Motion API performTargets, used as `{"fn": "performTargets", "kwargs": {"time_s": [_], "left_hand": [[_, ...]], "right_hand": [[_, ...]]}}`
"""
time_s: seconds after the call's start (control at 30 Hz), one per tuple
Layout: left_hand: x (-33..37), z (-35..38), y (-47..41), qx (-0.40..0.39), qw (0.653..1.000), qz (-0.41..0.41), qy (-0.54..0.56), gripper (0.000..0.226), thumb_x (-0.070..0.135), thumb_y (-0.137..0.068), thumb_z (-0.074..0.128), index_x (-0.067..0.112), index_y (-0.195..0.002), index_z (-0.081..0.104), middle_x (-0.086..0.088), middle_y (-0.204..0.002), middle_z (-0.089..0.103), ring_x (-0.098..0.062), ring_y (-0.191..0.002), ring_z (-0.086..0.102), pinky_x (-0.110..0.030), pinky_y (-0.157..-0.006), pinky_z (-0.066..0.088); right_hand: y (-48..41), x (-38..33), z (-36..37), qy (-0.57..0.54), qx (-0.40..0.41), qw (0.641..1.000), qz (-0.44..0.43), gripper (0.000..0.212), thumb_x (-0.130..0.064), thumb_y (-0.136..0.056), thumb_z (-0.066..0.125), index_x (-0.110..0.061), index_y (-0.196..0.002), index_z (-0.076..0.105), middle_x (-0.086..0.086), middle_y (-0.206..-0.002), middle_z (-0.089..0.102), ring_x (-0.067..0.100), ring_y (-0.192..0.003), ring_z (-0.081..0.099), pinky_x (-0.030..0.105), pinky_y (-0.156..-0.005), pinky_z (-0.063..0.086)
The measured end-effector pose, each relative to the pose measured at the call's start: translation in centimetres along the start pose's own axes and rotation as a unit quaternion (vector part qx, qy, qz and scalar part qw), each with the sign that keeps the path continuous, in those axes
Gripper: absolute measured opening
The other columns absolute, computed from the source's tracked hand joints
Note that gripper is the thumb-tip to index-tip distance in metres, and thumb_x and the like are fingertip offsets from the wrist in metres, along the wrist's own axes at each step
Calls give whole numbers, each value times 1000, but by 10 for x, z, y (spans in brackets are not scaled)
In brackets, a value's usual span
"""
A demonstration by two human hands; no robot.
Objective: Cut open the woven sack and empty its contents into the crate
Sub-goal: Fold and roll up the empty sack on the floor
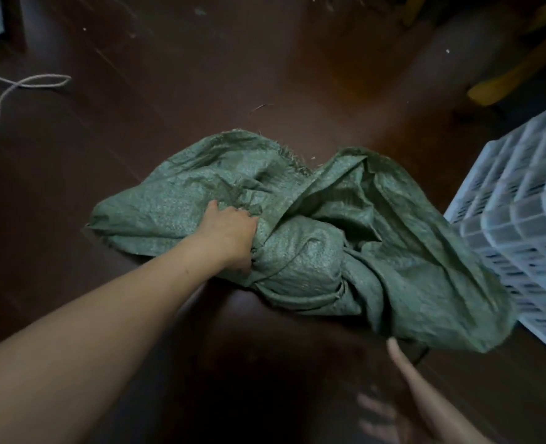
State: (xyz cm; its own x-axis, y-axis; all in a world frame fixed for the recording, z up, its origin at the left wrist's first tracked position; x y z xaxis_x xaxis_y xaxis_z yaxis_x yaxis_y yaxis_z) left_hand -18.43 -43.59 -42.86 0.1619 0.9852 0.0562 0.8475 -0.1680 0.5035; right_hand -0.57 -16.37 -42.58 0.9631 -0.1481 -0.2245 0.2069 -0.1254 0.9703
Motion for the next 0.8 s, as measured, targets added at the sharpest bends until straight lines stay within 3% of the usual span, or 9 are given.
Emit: {"fn": "performTargets", "kwargs": {"time_s": [0.07,0.17,0.23,0.33,0.43,0.5,0.63,0.73,0.8], "left_hand": [[6,2,5,-3,1000,7,-12,61,52,-68,65,26,-121,52,2,-123,56,-21,-118,51,-47,-108,29],[26,19,17,-28,999,40,-24,62,51,-71,63,26,-126,51,3,-128,54,-20,-121,49,-46,-110,26],[38,26,25,-31,998,55,-11,61,50,-74,60,25,-129,49,3,-131,52,-20,-124,46,-46,-112,24],[37,30,32,-31,997,68,35,68,49,-72,63,25,-133,46,5,-136,49,-19,-130,41,-44,-116,16],[27,28,37,-33,990,80,108,83,52,-64,70,26,-138,40,7,-139,46,-15,-134,36,-37,-117,7],[18,24,47,-2,987,62,145,87,53,-61,74,23,-135,41,6,-138,47,-13,-135,35,-32,-117,3],[4,6,96,168,982,17,81,94,55,-63,75,14,-138,38,-9,-152,33,-23,-142,28,-41,-118,2],[-2,12,128,248,968,30,24,120,64,-42,79,18,-143,33,-18,-149,32,-35,-136,32,-59,-108,17],[-1,34,132,216,974,56,31,137,70,-34,77,25,-149,18,-17,-148,27,-35,-135,28,-61,-105,20]], "right_hand": [[-25,-31,-1,-92,-35,994,-48,70,-60,-63,57,-22,-121,59,9,-110,66,32,-96,60,55,-77,53],[-22,-127,33,-151,-104,954,-239,73,-63,-72,59,-24,-133,50,9,-130,61,29,-112,64,55,-88,53],[-6,-169,65,-58,-84,927,-361,78,-58,-80,60,-27,-146,28,7,-142,49,24,-121,58,49,-97,49],[18,-176,135,271,-79,840,-464,93,-56,-78,61,-38,-150,4,-2,-158,20,16,-138,33,41,-111,33],[5,-137,172,486,-154,761,-401,116,-56,-66,74,-39,-150,-4,-12,-160,-2,13,-146,10,40,-117,24],[-11,-119,176,576,-151,731,-333,115,-60,-66,74,-34,-151,1,-11,-160,2,14,-147,10,37,-116,24],[-21,-114,186,613,-191,729,-236,41,-43,-81,68,-36,-117,51,-14,-126,56,6,-104,56,24,-87,43],[-35,-115,190,612,-189,747,-179,25,-35,-77,70,-30,-101,64,-7,-106,67,10,-95,63,29,-82,51],[-42,-108,198,634,-183,734,-160,20,-31,-74,70,-23,-92,66,-3,-95,68,15,-88,65,29,-74,53]]}}
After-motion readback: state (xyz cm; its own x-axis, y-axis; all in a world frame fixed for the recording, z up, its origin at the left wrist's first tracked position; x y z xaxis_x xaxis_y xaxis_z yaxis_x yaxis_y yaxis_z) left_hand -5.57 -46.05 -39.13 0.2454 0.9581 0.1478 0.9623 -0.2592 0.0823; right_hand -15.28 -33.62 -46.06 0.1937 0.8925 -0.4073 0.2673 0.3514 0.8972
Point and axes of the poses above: each hand's wrist, its own y-axis away from the middle knuckle, its own z-axis out of the palm, x = y × z, the point moved 9 cm from there along -y, towards the middle knuckle
